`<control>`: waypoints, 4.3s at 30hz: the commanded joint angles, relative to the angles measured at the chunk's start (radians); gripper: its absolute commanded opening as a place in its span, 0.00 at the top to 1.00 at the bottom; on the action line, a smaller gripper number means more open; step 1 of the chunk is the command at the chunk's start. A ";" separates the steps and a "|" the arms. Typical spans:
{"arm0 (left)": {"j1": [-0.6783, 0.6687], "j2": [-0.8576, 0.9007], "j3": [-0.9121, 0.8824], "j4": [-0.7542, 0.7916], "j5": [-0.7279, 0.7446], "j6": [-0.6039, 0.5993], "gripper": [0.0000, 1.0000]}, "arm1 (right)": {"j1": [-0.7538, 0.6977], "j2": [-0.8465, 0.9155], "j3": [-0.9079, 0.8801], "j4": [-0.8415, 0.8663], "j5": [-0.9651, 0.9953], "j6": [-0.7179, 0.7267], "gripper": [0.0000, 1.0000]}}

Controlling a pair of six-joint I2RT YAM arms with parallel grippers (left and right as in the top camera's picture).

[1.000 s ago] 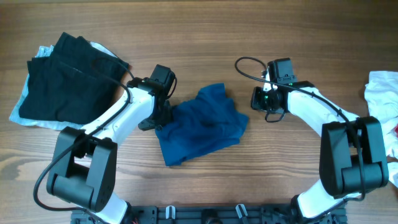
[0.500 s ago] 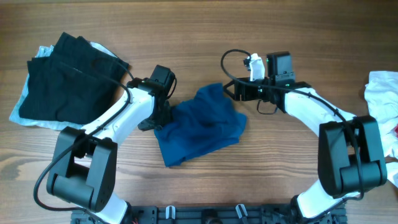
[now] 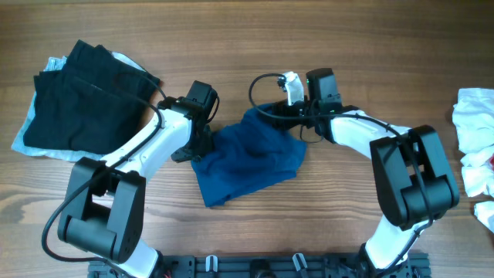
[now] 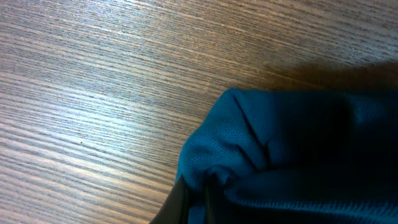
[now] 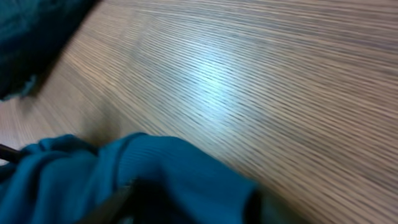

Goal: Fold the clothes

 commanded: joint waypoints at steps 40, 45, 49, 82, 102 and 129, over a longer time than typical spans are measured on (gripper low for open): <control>0.008 0.018 -0.015 -0.072 -0.078 -0.074 0.94 | 0.185 -0.422 -0.010 -0.838 0.220 0.304 0.59; 0.008 0.018 -0.015 -0.065 -0.078 -0.074 0.94 | 0.316 -0.418 -0.011 -0.791 0.301 0.446 0.50; 0.008 0.018 -0.015 -0.060 -0.078 -0.074 0.94 | 0.372 -0.385 -0.011 -0.774 0.375 0.543 0.50; 0.008 0.018 -0.015 -0.051 -0.081 -0.074 0.96 | 0.378 -0.272 -0.011 -0.872 0.402 0.642 0.96; 0.008 0.018 -0.015 -0.046 -0.081 -0.074 0.96 | 0.444 -0.301 -0.012 -0.724 0.388 0.744 0.55; -0.005 0.018 -0.015 -0.279 0.173 -0.069 0.96 | 0.289 -0.197 -0.011 -0.832 0.710 0.678 0.95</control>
